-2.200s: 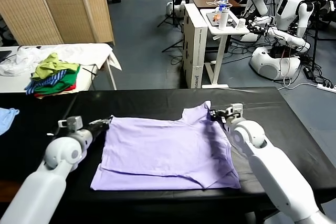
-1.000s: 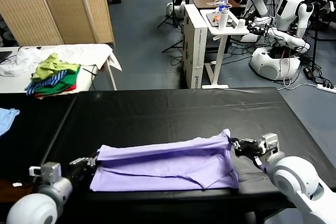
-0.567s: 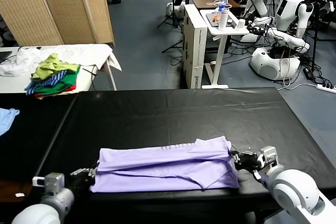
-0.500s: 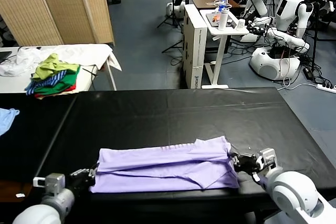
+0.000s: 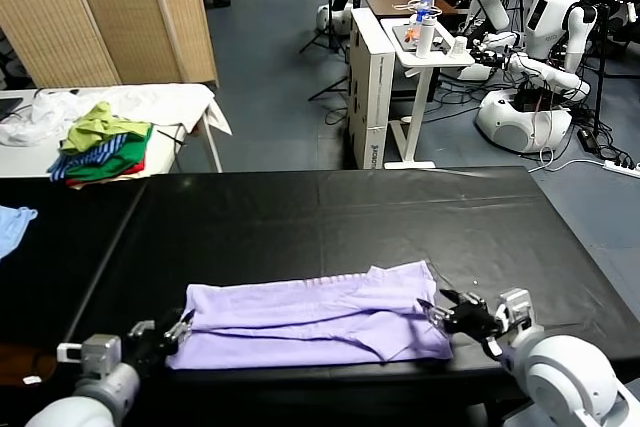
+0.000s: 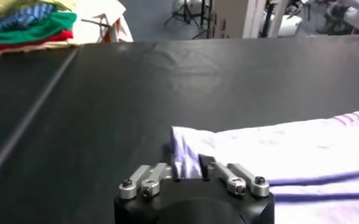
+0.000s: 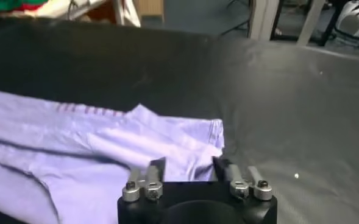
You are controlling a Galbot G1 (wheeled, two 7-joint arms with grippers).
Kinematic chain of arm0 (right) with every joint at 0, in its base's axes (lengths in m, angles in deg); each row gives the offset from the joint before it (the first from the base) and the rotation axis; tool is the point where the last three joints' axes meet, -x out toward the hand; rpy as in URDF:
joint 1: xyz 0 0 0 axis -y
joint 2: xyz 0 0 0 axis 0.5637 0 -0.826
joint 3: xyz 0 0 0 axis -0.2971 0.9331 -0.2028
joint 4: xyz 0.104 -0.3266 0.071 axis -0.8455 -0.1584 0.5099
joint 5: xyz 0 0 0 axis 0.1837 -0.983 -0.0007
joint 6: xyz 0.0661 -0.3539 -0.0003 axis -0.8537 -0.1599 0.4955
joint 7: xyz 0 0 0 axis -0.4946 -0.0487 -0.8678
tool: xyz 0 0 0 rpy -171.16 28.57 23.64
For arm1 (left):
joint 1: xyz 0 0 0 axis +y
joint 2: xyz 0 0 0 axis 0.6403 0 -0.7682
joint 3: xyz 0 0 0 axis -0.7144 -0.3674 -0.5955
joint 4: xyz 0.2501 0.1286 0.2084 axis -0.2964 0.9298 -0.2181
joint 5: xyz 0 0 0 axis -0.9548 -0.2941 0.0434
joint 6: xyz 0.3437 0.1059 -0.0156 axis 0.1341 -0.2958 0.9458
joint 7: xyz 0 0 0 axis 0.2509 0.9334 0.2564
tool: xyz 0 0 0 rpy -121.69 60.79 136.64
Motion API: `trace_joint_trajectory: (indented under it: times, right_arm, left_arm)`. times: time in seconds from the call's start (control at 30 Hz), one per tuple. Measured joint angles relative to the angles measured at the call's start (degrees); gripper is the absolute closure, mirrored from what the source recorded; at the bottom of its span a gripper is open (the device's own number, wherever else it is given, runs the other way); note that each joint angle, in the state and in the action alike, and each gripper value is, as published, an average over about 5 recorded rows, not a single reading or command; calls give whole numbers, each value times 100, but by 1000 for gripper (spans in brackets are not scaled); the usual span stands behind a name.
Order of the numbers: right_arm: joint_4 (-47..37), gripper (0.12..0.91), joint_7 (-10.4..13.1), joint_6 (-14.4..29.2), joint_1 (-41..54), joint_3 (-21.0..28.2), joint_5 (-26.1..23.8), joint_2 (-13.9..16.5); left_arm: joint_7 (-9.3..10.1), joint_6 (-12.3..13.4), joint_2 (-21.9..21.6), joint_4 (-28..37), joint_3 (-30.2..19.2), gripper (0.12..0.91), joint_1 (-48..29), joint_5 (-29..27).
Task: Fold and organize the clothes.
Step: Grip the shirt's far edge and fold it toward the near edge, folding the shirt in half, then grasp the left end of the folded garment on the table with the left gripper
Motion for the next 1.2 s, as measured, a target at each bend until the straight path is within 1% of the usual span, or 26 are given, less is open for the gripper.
trace_joint_trajectory:
  times: [0.07, 0.13, 0.27, 0.4, 0.47, 0.53, 0.6, 0.7, 0.73, 0.77, 0.83, 0.87, 0.9, 0.93, 1.0, 1.03, 1.07, 1.1, 1.17, 1.2]
  right_arm:
    - [-159, 120, 114, 130, 161, 92, -70, -162]
    - [-321, 119, 176, 300, 310, 200, -164, -326]
    - [-597, 118, 213, 533, 521, 416, -339, -595]
    - [-854, 124, 224, 618, 682, 631, -436, -801]
    - [-978, 153, 221, 654, 754, 727, -467, -887]
    - [-1098, 203, 217, 689, 821, 811, -500, -962]
    - [-1206, 269, 212, 717, 882, 886, -542, -1029]
    - [-1350, 360, 201, 735, 958, 981, -615, -1127]
    - [-1388, 379, 198, 738, 976, 1006, -638, -1161]
    - [-1419, 403, 196, 741, 990, 1029, -656, -1193]
    - [-1460, 473, 194, 752, 1003, 1058, -695, -1248]
    - [-1474, 518, 193, 761, 1007, 1066, -717, -1272]
    - [-1486, 581, 192, 771, 1008, 1069, -739, -1292]
    - [-1497, 632, 191, 781, 1008, 1068, -761, -1312]
    - [-1517, 748, 188, 804, 1006, 1061, -805, -1346]
    - [-1526, 790, 186, 820, 1002, 1052, -832, -1362]
    - [-1535, 818, 186, 839, 995, 1038, -867, -1380]
    - [-1545, 846, 189, 862, 985, 1022, -909, -1400]
    - [-1565, 860, 209, 923, 961, 979, -1007, -1447]
    - [-1576, 862, 227, 951, 948, 953, -1047, -1473]
  left_arm:
    - [28, 59, 38, 25, -18, 133, -81, 55]
    - [37, 106, 74, 75, -63, 126, -197, 163]
    - [19, 217, 141, 243, -185, 124, -489, 447]
    - [-34, 275, 165, 429, -254, 123, -677, 552]
    - [-59, 294, 172, 523, -265, 123, -719, 545]
    - [-84, 315, 180, 614, -270, 126, -745, 535]
    - [-116, 339, 187, 691, -276, 143, -767, 525]
    - [-162, 366, 199, 776, -292, 196, -802, 522]
    - [-172, 371, 203, 800, -298, 215, -813, 523]
    - [-179, 372, 208, 824, -304, 243, -825, 524]
    - [-187, 372, 218, 871, -318, 293, -845, 526]
    - [-187, 372, 224, 897, -323, 335, -855, 525]
    - [-188, 372, 229, 923, -329, 370, -866, 525]
    - [-191, 372, 235, 952, -335, 415, -879, 524]
    - [-215, 371, 248, 1015, -347, 532, -909, 520]
    - [-234, 372, 257, 1051, -355, 589, -928, 515]
    - [-253, 377, 267, 1087, -363, 665, -948, 509]
    - [-269, 387, 280, 1124, -372, 722, -970, 502]
    - [-283, 425, 308, 1200, -393, 826, -1016, 484]
    - [-284, 449, 322, 1236, -402, 857, -1041, 473]
